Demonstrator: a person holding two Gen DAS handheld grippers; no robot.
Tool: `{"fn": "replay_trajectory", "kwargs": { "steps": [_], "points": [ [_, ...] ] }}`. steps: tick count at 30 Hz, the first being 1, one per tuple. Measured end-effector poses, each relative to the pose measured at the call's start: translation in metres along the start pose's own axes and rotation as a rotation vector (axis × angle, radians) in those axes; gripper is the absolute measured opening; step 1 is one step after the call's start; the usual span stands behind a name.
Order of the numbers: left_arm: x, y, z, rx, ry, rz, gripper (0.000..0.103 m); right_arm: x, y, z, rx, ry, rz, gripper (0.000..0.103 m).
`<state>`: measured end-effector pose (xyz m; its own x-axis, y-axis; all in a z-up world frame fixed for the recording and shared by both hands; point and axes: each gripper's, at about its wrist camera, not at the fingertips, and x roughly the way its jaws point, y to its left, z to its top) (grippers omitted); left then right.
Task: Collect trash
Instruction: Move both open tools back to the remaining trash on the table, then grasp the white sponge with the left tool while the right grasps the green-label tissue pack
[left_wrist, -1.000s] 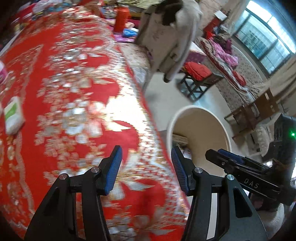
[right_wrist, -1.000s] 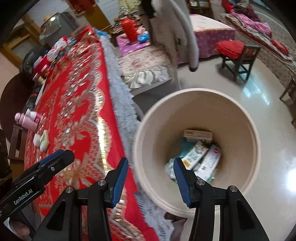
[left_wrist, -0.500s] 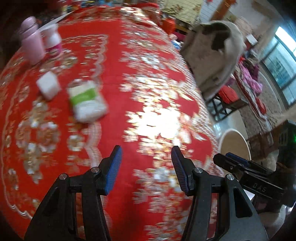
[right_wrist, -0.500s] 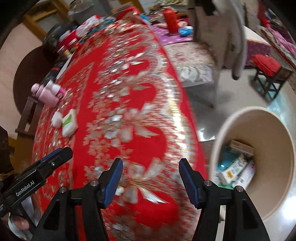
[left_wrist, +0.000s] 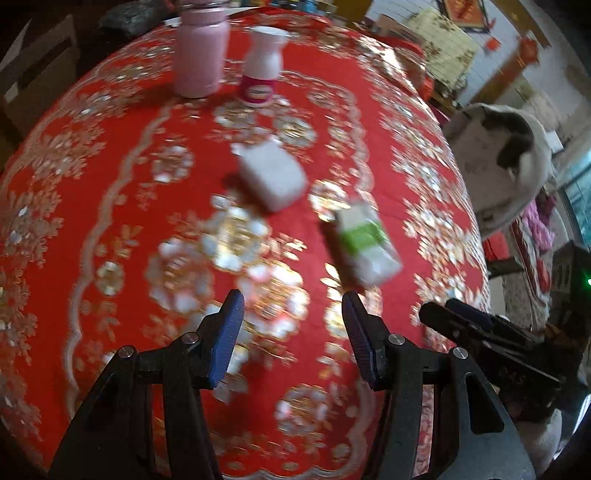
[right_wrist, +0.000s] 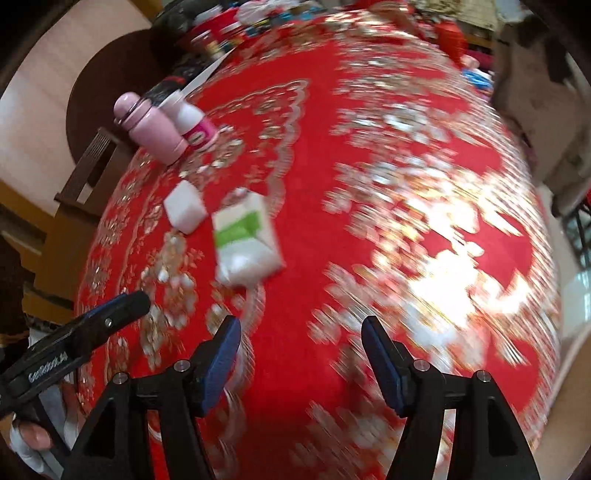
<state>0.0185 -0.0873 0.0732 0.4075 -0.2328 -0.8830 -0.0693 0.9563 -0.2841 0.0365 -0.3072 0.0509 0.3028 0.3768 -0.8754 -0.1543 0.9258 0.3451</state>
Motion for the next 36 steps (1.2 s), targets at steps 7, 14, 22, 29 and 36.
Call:
{"fn": "replay_trajectory", "kwargs": {
  "steps": [7, 14, 22, 29, 36],
  "points": [
    [0.005, 0.035, 0.026, -0.070, 0.003, -0.020, 0.053, 0.044, 0.033, 0.038, -0.123, 0.040, -0.047, 0.071],
    [0.024, 0.039, 0.056, -0.124, 0.021, -0.065, 0.057, 0.065, 0.044, 0.043, -0.213, 0.023, -0.144, 0.055],
    [0.045, 0.032, 0.084, -0.178, 0.009, -0.056, 0.058, 0.051, 0.019, 0.043, -0.132, -0.001, -0.122, 0.046],
    [0.066, 0.015, 0.100, -0.167, -0.008, -0.001, 0.058, 0.047, 0.006, 0.039, -0.079, -0.017, -0.090, 0.046],
    [0.080, 0.005, 0.099, -0.118, 0.012, 0.047, 0.057, 0.040, 0.005, 0.034, -0.063, -0.034, -0.088, 0.046]
  ]
}}
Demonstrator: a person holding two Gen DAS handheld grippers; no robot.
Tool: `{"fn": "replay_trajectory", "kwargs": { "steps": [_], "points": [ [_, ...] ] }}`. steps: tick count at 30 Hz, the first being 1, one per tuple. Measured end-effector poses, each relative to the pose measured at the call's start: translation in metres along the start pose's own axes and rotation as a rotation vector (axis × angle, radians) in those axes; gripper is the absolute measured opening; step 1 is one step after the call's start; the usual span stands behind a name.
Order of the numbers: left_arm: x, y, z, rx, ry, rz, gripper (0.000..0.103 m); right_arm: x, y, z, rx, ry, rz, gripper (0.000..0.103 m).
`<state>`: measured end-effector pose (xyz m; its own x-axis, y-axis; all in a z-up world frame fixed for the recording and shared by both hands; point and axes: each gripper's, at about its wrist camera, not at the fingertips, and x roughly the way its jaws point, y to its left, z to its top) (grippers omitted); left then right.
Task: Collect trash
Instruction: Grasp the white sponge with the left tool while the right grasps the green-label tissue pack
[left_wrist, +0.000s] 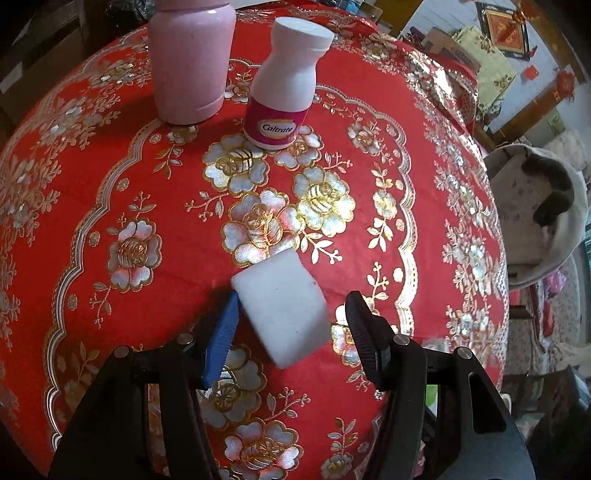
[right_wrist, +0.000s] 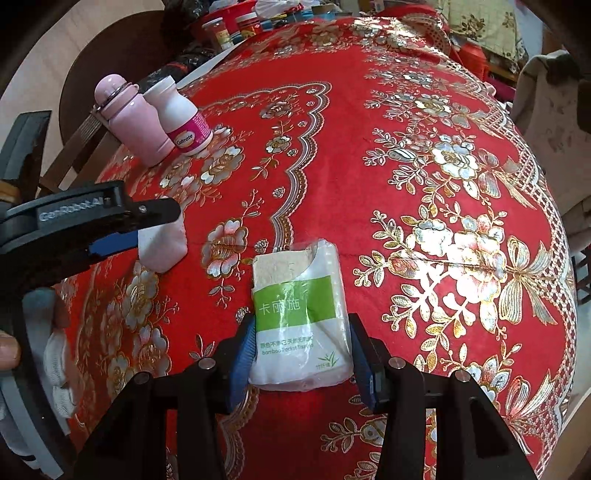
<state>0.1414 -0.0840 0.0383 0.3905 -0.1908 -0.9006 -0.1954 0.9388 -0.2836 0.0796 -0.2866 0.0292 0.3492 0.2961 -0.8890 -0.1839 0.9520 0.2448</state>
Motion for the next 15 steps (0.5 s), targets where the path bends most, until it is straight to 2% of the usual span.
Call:
{"fn": "replay_trajectory", "kwargs": {
  "steps": [2, 3, 8, 15],
  "points": [
    [0.003, 0.001, -0.001, 0.012, 0.011, -0.014, 0.053, -0.001, 0.001, -0.001, 0.001, 0.000, 0.003, 0.046],
    [0.003, 0.002, -0.003, 0.016, 0.016, -0.030, 0.040, -0.003, 0.002, -0.002, -0.003, -0.001, 0.002, 0.045],
    [-0.007, -0.001, -0.015, 0.073, 0.019, -0.069, 0.035, -0.016, 0.003, -0.010, -0.005, -0.021, 0.002, 0.045],
    [-0.029, -0.013, -0.043, 0.139, 0.027, -0.090, 0.035, -0.034, -0.003, -0.028, 0.028, -0.044, -0.011, 0.045]
  ]
}}
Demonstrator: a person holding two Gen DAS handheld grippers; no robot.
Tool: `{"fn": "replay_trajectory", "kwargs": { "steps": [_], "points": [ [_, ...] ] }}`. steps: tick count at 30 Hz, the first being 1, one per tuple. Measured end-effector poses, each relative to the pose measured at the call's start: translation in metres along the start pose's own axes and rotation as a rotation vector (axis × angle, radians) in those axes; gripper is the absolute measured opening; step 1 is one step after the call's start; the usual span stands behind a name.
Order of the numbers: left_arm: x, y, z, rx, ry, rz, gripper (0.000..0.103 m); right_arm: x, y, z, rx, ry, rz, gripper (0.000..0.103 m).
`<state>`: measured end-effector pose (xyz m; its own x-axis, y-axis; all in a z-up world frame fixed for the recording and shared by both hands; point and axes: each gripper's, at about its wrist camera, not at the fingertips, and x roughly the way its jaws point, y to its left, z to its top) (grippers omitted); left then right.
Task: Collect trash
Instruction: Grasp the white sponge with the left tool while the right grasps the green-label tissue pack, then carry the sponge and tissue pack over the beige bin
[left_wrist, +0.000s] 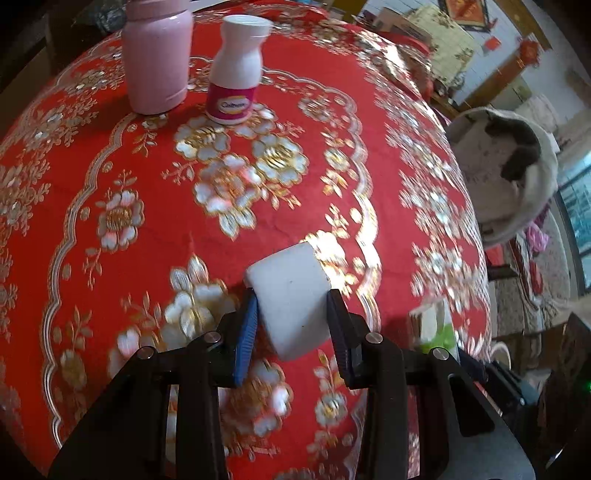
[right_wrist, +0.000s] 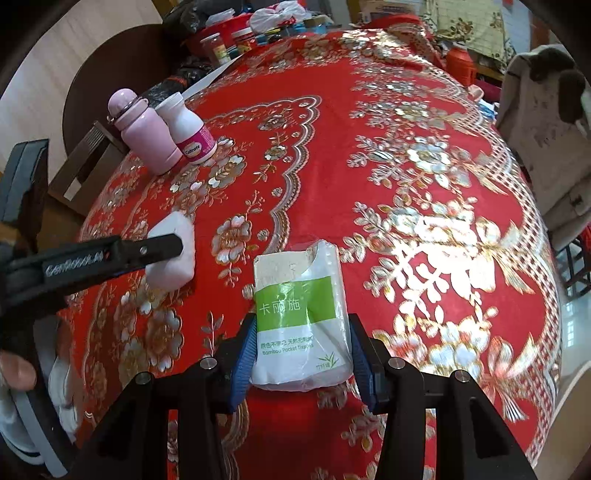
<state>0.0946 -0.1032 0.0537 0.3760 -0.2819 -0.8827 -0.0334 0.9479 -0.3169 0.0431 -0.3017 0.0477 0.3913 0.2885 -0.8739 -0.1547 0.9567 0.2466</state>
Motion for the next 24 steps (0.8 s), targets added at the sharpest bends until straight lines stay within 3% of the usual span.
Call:
{"fn": "replay_trajectory", "kwargs": {
  "steps": [8, 24],
  "points": [
    [-0.015, -0.034, -0.039, 0.106, 0.006, 0.006, 0.035, -0.020, -0.012, -0.021, 0.042, -0.017, -0.023, 0.046],
    [-0.025, -0.088, -0.094, 0.217, 0.008, 0.015, 0.035, -0.064, -0.048, -0.069, 0.105, -0.035, -0.054, 0.046]
  ]
}}
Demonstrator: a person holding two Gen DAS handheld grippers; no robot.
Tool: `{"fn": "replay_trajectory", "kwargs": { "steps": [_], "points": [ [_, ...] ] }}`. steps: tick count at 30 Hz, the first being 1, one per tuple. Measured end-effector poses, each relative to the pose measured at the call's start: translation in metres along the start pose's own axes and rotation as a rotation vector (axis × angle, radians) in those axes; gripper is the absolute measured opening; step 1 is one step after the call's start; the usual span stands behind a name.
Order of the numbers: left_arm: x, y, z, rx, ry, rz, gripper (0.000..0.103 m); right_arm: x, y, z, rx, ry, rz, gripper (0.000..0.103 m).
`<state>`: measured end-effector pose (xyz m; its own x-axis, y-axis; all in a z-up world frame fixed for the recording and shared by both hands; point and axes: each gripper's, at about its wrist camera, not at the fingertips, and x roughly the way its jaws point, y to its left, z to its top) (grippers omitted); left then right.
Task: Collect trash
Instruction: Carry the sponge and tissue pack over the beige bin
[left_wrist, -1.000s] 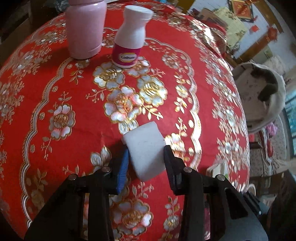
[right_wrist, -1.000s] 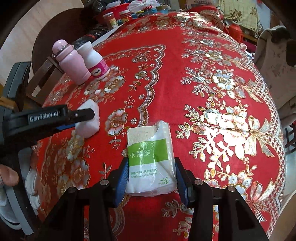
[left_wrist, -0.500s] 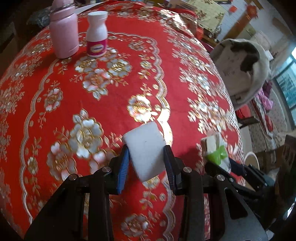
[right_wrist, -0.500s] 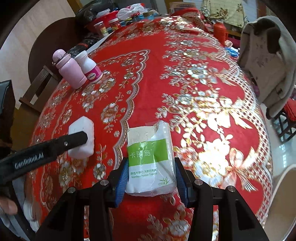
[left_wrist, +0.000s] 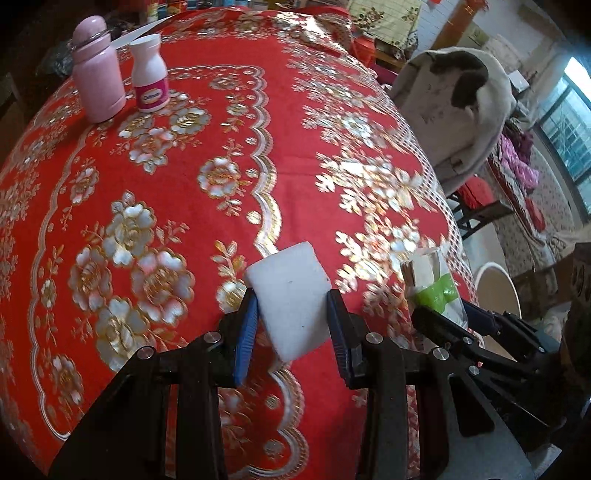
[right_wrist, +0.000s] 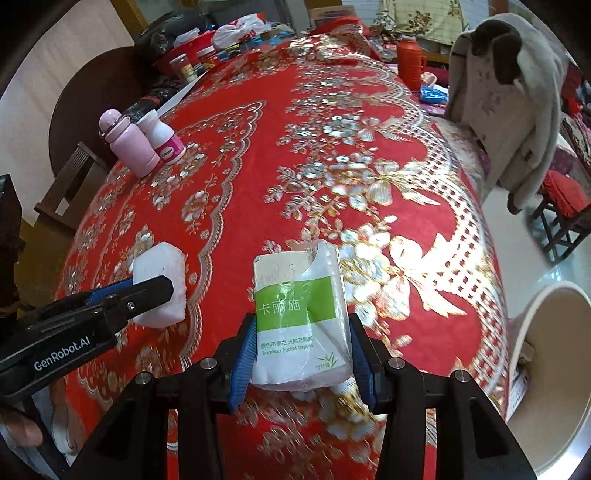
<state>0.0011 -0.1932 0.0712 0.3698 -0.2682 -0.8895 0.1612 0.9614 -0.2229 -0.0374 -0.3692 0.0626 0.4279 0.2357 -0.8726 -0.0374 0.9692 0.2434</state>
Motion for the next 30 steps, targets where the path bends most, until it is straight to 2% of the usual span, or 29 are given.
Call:
{"fn": "replay_trajectory", "kwargs": {
  "steps": [12, 30],
  "points": [
    [-0.002, -0.074, -0.020, 0.116, 0.003, -0.052, 0.035, -0.046, -0.059, -0.032, 0.092, -0.035, -0.060, 0.046],
    [0.014, -0.215, -0.047, 0.350, 0.063, -0.198, 0.035, -0.112, -0.174, -0.090, 0.320, -0.093, -0.192, 0.046]
  ]
}}
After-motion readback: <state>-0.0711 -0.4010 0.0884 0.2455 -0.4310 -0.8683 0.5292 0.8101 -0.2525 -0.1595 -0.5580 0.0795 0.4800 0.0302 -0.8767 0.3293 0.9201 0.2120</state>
